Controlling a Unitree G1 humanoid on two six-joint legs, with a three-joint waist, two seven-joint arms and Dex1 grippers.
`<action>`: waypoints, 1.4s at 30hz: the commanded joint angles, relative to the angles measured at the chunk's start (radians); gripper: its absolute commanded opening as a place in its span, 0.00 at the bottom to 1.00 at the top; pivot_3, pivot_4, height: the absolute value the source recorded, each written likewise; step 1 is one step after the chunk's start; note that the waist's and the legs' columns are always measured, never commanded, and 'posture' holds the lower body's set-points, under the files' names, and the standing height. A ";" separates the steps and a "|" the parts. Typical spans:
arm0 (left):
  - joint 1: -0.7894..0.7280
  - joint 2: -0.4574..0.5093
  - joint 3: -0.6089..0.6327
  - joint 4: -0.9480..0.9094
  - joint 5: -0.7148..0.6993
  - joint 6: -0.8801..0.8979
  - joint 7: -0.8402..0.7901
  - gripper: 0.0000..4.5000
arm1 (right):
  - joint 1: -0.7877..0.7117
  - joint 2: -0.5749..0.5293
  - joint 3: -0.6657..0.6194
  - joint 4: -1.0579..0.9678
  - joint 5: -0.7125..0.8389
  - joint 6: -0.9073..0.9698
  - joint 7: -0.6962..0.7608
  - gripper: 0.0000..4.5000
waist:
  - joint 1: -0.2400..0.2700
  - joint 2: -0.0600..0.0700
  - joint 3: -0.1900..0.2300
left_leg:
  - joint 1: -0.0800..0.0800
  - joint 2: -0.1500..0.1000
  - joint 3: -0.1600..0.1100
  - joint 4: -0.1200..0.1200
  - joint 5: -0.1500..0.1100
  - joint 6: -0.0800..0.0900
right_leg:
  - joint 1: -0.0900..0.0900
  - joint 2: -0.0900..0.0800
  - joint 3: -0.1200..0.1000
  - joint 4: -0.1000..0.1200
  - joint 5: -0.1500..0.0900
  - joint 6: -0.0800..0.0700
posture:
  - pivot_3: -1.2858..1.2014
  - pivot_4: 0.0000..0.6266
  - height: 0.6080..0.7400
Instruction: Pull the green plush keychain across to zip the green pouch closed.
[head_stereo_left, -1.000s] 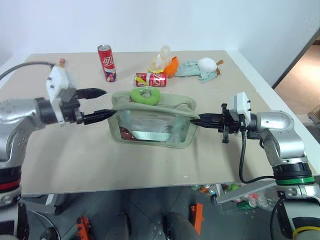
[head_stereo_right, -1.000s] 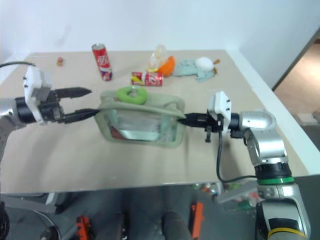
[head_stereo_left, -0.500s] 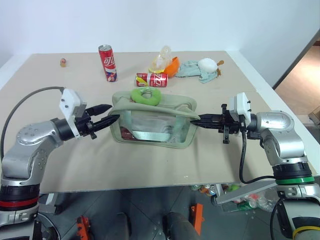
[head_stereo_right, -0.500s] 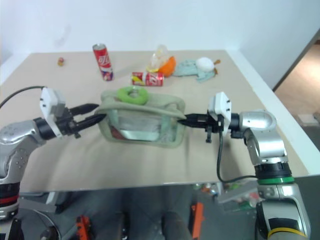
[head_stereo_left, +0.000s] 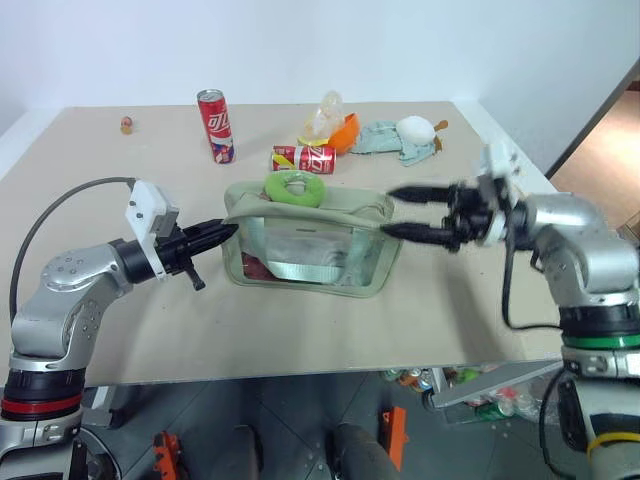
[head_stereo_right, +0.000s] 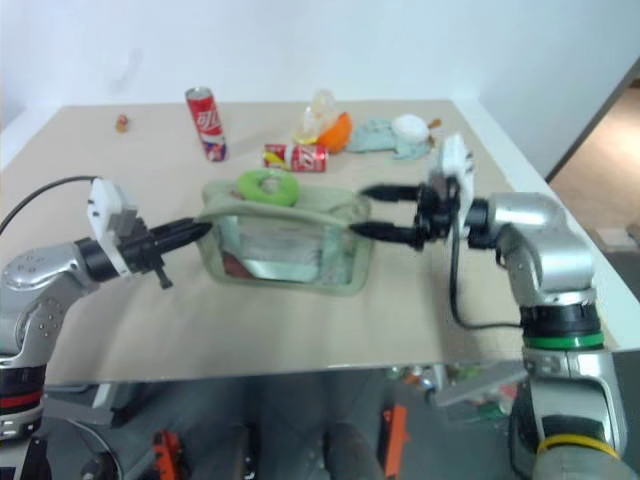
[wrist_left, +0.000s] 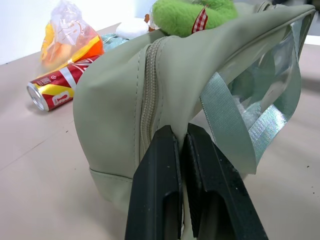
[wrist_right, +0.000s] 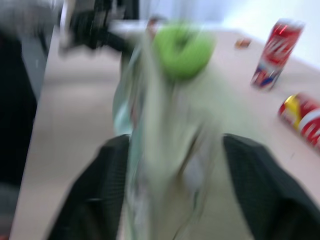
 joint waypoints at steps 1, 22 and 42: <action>-0.014 0.001 -0.013 -0.027 -0.013 0.000 -0.005 0.00 | -0.123 0.024 -0.021 -0.022 0.060 0.118 -0.061 0.98 | 0.000 0.000 0.000 | 0.000 0.000 0.000 0.000 0.000 0.000 | 0.000 0.000 0.000 0.000 0.000 0.000 | 0.52 0.24 1.00; -0.003 -0.020 -0.049 -0.066 -0.012 -0.001 0.036 0.00 | -0.327 0.300 0.192 0.311 -0.186 0.096 -0.128 0.58 | 0.011 0.000 0.000 | -0.007 -0.003 -0.003 0.000 -0.001 0.000 | -0.004 -0.004 -0.004 -0.002 0.001 -0.003 | 0.52 0.24 1.00; -0.049 -0.048 -0.070 -0.009 0.010 0.023 0.079 0.00 | -0.235 0.222 -0.013 0.079 -0.091 -0.080 -0.086 0.01 | 0.017 0.000 0.000 | -0.007 -0.004 -0.005 0.000 0.000 0.000 | -0.002 -0.005 -0.006 -0.002 0.001 -0.003 | 0.52 0.24 1.00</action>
